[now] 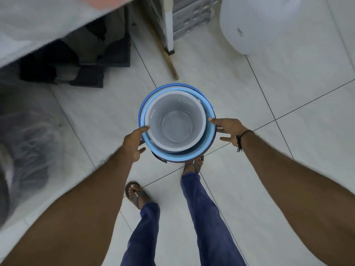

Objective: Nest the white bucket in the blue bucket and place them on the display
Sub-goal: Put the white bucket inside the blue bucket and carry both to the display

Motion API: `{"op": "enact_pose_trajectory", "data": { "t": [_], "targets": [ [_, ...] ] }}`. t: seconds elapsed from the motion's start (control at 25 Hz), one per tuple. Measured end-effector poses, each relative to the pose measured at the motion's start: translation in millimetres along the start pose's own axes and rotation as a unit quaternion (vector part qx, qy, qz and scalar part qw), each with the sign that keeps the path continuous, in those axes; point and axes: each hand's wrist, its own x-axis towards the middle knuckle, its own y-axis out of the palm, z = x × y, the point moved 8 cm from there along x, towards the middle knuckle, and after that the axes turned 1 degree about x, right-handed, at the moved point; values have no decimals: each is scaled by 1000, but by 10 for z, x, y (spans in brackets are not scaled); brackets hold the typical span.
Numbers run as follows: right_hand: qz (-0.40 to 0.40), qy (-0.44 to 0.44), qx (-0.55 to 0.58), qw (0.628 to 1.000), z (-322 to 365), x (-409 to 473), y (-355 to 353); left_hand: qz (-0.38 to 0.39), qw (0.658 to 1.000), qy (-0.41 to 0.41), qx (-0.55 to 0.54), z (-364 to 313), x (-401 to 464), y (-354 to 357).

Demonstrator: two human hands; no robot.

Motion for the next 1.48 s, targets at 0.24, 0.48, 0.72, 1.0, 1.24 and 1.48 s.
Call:
{"op": "enact_pose_trajectory", "data": {
  "t": [0.24,0.48,0.72,1.0,1.24,1.48],
  "targets": [
    [62,-85,-121,987,550,-2161,692,8,998,64,24,-447,-1773,-1430],
    [65,-187,-227,954,1483,-4086,1356,45,980,189,51,-1295,-3493,-2687],
    [90,-329,-230,911,2857,-5751,2340,4,948,316,36,-2554,-4896,-3917],
    [130,-440,-253,852,4367,-6747,3611,-54,919,388,-46,-3844,-5789,-5141],
    [138,-450,-285,835,5238,-6378,4691,-87,909,377,-153,-4402,-5309,-5648],
    [112,-383,-338,852,5320,-5299,5324,-129,936,282,-167,-4287,-4125,-5686]
  ]
}}
